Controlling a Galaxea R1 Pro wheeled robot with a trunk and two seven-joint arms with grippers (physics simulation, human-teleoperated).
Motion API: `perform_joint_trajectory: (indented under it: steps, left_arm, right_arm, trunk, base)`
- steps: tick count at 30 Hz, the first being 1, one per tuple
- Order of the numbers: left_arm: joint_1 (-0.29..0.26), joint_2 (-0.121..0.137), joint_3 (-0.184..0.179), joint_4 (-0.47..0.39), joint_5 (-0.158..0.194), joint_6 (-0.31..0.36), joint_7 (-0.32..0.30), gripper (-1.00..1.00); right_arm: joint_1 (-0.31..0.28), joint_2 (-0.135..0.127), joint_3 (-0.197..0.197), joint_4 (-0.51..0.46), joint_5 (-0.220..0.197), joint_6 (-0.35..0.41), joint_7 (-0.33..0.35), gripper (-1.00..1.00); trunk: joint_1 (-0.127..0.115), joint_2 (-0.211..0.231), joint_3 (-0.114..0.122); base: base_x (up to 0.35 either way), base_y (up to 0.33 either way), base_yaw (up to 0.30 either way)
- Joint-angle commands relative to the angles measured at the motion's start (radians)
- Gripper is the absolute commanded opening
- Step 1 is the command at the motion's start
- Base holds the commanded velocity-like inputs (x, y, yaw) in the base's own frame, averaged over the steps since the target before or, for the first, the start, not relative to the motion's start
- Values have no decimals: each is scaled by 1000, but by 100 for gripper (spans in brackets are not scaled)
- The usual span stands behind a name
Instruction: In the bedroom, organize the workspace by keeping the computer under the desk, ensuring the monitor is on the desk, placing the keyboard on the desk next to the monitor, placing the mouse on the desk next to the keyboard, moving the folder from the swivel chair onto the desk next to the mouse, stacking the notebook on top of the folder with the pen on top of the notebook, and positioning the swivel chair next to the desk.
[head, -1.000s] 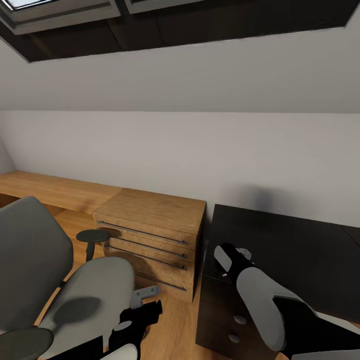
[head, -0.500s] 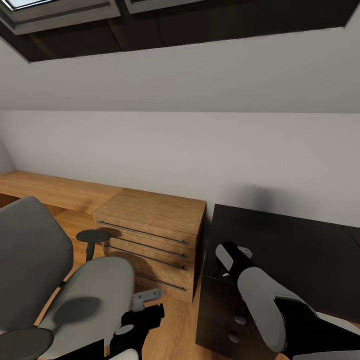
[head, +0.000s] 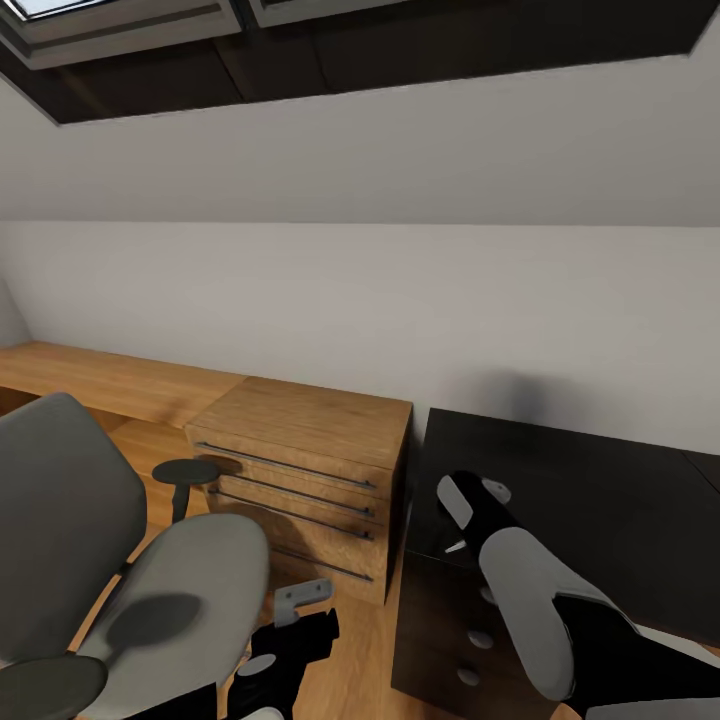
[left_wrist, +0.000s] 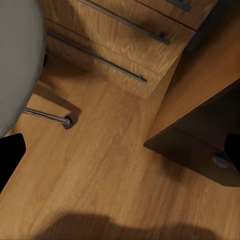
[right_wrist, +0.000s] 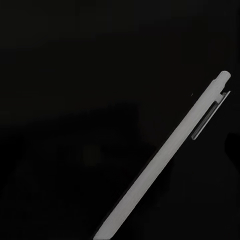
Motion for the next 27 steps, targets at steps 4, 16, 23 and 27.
perform_joint_trajectory:
  steps: [4, 16, 23, 27]
  left_arm:
    - [-2, 0, -2, -2, 2, 2, 6, 100]
    - [-2, 1, -2, -2, 2, 2, 7, 100]
    - [-2, 1, -3, -3, 2, 2, 7, 100]
    - [-2, 2, -3, -3, 2, 2, 8, 100]
  right_arm:
    - [0, 0, 0, -5, -8, 1, -7, 100]
    - [0, -2, 0, -7, -9, 0, -7, 100]
    - [0, -3, -2, -8, -10, 1, -7, 100]
    - [0, -4, -3, -9, -10, 0, -7, 100]
  trunk:
    - [0, -1, -1]
    - [0, -1, -1]
    - [0, -1, -1]
    - [0, -1, -1]
  base:
    - [0, 0, 0]
    - [0, 0, 0]
    - [0, 0, 0]
    - [0, 0, 0]
